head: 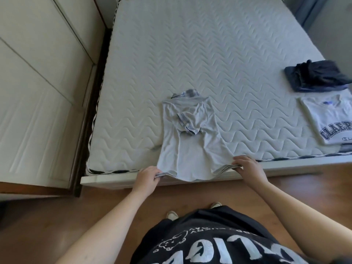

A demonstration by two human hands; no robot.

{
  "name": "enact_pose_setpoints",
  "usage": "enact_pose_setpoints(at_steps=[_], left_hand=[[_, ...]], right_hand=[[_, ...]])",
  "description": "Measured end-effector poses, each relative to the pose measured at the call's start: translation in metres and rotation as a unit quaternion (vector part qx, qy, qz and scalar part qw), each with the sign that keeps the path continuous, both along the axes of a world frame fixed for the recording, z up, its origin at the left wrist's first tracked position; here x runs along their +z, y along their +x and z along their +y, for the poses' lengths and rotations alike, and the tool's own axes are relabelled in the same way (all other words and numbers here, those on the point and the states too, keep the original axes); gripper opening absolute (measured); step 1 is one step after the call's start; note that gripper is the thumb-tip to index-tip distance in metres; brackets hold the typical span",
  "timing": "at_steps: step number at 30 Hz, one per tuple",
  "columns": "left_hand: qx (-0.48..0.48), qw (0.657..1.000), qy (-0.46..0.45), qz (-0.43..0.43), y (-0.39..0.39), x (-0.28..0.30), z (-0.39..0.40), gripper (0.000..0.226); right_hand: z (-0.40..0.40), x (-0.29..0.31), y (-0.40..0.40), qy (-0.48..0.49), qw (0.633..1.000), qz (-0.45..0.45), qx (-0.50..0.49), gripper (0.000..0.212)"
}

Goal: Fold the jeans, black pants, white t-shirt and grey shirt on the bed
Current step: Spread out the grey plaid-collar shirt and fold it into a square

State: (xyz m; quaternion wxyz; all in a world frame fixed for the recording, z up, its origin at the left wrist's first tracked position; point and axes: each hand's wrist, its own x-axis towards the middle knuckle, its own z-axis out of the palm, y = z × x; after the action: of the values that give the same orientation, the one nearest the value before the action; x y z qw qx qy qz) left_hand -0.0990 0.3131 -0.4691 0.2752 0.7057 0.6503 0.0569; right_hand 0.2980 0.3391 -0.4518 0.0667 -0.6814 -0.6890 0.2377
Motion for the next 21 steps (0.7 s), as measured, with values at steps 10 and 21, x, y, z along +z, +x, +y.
enact_pose_setpoints(at_steps=[10,21], left_hand=[[-0.014,0.995,-0.069,-0.065,-0.008,0.000,0.050,0.021],[0.016,0.996,-0.079,-0.043,0.010,0.016,0.191,0.011]], right_hand=[[0.050,0.003,-0.004,-0.045,0.999,-0.012,0.011,0.019],[0.205,-0.012,0.017,-0.025,0.993,0.049,0.100,0.010]])
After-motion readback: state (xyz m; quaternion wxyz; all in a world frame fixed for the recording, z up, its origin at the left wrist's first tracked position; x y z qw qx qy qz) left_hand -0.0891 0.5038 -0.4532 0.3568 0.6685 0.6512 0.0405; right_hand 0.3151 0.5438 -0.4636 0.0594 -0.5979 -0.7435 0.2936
